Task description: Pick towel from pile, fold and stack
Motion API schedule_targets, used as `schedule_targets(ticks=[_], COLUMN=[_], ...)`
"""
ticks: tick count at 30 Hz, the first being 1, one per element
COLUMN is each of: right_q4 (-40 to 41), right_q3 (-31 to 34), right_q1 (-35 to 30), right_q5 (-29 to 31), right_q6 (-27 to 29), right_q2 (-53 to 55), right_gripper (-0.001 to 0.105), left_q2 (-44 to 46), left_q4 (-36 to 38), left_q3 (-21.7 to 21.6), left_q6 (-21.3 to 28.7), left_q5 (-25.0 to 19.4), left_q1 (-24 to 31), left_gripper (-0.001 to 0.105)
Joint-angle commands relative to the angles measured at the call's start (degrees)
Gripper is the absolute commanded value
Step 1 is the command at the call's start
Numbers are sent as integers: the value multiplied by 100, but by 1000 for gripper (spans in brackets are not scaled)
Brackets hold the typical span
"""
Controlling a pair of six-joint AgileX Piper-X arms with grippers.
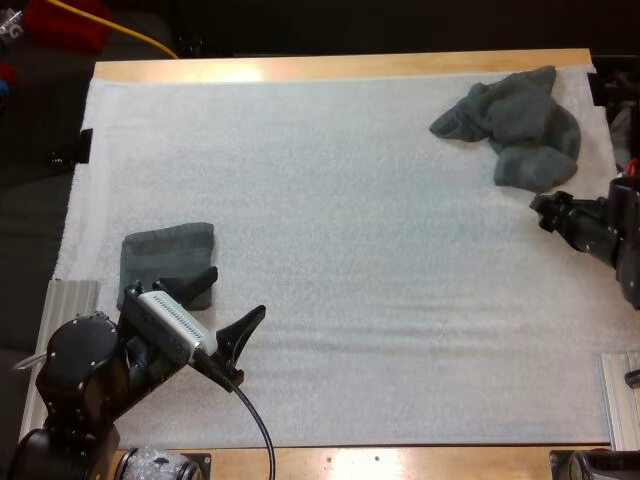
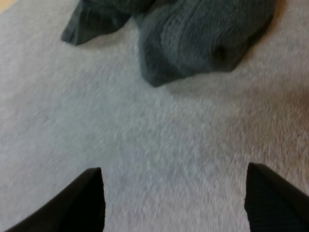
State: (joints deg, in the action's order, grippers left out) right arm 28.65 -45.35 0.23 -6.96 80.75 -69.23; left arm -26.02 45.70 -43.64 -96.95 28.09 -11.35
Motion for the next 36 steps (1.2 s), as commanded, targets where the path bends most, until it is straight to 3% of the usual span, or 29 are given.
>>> schedule_targets(ticks=[1,11,22,32,34,35,36], right_q4=[-160,-1361,-2848,-3912,-3917,-3917,-3917], right_q3=[-66,-66,-66,-96,-163,-243,-270], right_q1=[-3,-3,-3,-3,-3,-3,-3], right_q5=[73,78,272,484,487,487,487], right_q6=[-5,-1034,-2654,-3331,-3346,-3346,-3346], right_q2=[-69,-1174,-2206,-2938,-3081,-3190,-3221], right_gripper=[61,61,61,60,57,45,40], left_q2=[8,8,8,8,8,8,8], left_q4=[-62,-62,30,37,37,37,37], left_q3=[-45,-45,-45,-45,-45,-45,-45], left_q6=[-23,-49,-70,-90,-90,-90,-90], left_q5=[48,133,277,669,689,689,689], left_q1=[-26,-26,-26,-26,-26,-26,-26], left_gripper=[69,69,69,69,69,69,69])
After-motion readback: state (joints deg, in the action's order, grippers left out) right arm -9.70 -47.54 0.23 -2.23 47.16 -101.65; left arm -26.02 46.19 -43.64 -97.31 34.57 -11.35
